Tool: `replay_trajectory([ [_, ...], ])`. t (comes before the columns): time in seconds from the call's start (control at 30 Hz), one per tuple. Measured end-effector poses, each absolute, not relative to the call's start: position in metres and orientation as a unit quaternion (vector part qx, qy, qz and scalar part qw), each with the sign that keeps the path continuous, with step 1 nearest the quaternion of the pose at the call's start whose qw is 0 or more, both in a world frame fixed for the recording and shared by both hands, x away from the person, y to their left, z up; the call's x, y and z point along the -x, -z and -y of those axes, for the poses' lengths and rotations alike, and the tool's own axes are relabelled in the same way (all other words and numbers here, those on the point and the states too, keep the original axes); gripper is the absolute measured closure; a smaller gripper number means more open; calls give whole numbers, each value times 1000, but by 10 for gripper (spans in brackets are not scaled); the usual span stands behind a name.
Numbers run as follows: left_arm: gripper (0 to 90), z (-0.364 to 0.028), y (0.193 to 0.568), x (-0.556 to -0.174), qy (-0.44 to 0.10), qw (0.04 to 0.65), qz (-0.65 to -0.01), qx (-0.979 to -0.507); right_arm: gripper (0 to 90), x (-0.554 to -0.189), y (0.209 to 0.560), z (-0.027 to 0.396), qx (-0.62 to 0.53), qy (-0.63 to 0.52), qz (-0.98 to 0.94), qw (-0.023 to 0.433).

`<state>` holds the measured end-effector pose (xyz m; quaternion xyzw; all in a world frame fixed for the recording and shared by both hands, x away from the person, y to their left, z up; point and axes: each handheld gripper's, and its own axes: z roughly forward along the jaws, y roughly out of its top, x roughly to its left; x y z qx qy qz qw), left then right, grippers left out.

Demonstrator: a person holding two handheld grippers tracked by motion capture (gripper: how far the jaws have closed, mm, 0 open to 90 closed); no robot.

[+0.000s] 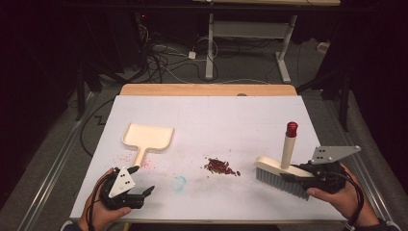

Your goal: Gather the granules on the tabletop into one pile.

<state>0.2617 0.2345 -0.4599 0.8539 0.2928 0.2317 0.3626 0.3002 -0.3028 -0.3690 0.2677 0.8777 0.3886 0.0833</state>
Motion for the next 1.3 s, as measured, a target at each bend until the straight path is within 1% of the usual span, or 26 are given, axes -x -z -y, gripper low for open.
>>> replay_trajectory([
  [0.1,192,-234,460,-262,-231,363,-292,-854,670,-315,380,302,-274,-372,-885,51],
  [0.2,192,-234,461,-263,-228,361,-292,-856,670,-335,391,299,-277,-353,-893,43],
  [0.27,192,-234,461,-264,-232,361,-287,-857,670,-350,396,300,-282,-352,-892,25],
  [0.33,192,-233,462,-264,-226,360,-291,-857,668,-365,400,301,-280,-348,-895,19],
  [0.5,192,-232,463,-264,-227,356,-283,-861,600,-400,406,302,-278,-334,-901,16],
  [0.63,192,-232,464,-263,-220,356,-285,-862,535,-418,411,301,-283,-305,-909,21],
  [0.67,192,-232,464,-263,-219,357,-286,-862,527,-422,412,302,-287,-314,-905,19],
  [0.83,192,-232,464,-264,-222,356,-280,-863,431,-432,414,306,-305,-291,-906,41],
  [0.93,192,-232,464,-264,-222,356,-280,-863,492,-439,419,317,-336,-274,-899,59],
  [1.0,192,-232,464,-264,-222,356,-278,-864,494,-442,420,325,-361,-281,-887,67],
  [1.07,192,-232,464,-263,-217,357,-282,-864,524,-443,422,327,-381,-274,-878,98],
  [1.2,192,-231,465,-264,-217,356,-283,-864,530,-440,427,319,-427,-295,-843,141],
  [1.3,192,-230,465,-264,-217,355,-281,-865,532,-441,433,304,-446,-288,-832,162],
])
